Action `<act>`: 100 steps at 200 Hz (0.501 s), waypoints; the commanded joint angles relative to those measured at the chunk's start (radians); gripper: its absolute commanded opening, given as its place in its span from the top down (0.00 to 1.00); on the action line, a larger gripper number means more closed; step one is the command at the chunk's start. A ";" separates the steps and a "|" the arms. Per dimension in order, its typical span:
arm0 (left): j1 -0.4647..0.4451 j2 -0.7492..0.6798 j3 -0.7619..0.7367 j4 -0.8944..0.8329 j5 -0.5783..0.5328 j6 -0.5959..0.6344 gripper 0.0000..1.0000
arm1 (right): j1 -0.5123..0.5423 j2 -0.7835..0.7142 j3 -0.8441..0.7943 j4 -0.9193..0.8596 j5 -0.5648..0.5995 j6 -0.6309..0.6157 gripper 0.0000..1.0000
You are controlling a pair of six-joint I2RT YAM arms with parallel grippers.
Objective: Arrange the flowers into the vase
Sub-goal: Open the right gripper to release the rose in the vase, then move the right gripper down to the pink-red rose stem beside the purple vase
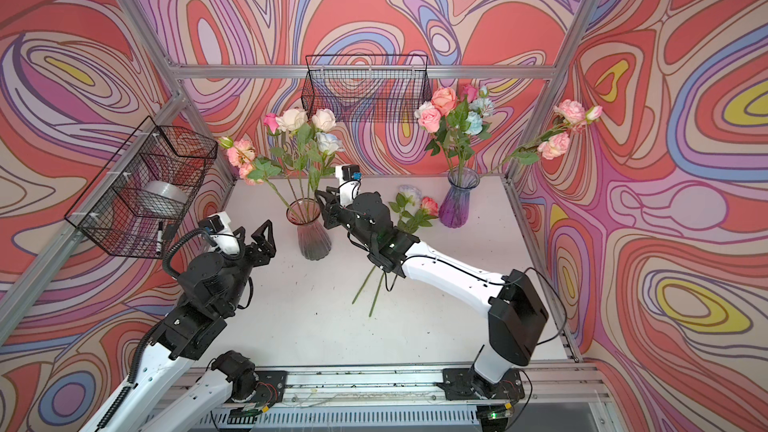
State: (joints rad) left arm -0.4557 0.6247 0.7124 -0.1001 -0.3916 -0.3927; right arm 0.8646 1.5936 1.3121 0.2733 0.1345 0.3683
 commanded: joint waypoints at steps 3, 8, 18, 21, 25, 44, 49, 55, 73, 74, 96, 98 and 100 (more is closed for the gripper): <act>0.009 0.022 0.024 0.020 0.114 -0.020 0.36 | -0.004 -0.095 -0.107 -0.128 0.203 0.022 0.66; 0.008 0.030 0.028 0.024 0.142 -0.019 0.39 | -0.008 -0.110 -0.129 -0.153 0.234 0.023 0.66; 0.009 0.052 0.037 0.021 0.193 -0.025 0.42 | -0.028 -0.136 -0.173 -0.208 0.274 0.044 0.67; 0.009 0.060 0.040 0.018 0.207 -0.027 0.42 | -0.042 -0.144 -0.191 -0.230 0.282 0.061 0.68; 0.009 0.071 0.046 0.017 0.225 -0.030 0.42 | -0.057 -0.151 -0.208 -0.250 0.282 0.080 0.69; 0.007 0.134 0.071 0.003 0.324 -0.041 0.43 | -0.174 -0.170 -0.292 -0.322 0.200 0.183 0.72; 0.007 0.152 0.081 -0.006 0.346 -0.044 0.43 | -0.204 -0.169 -0.309 -0.336 0.181 0.205 0.72; 0.006 0.175 0.090 -0.013 0.375 -0.047 0.43 | -0.239 -0.163 -0.326 -0.348 0.161 0.220 0.72; -0.001 0.239 0.123 -0.046 0.429 -0.049 0.44 | -0.320 -0.118 -0.332 -0.392 0.111 0.229 0.72; -0.003 0.242 0.126 -0.047 0.432 -0.049 0.44 | -0.324 -0.114 -0.330 -0.396 0.109 0.227 0.72; -0.025 0.305 0.158 -0.079 0.490 -0.034 0.44 | -0.385 -0.014 -0.268 -0.477 0.079 0.226 0.70; -0.028 0.310 0.161 -0.082 0.493 -0.031 0.44 | -0.390 -0.005 -0.264 -0.482 0.077 0.227 0.70; -0.029 0.314 0.163 -0.086 0.495 -0.030 0.44 | -0.393 0.005 -0.257 -0.487 0.074 0.225 0.70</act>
State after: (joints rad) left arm -0.4629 0.8978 0.8249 -0.1345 -0.0048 -0.4236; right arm 0.5076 1.5139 0.9974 -0.1001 0.2680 0.5621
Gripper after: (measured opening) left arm 0.562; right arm 0.292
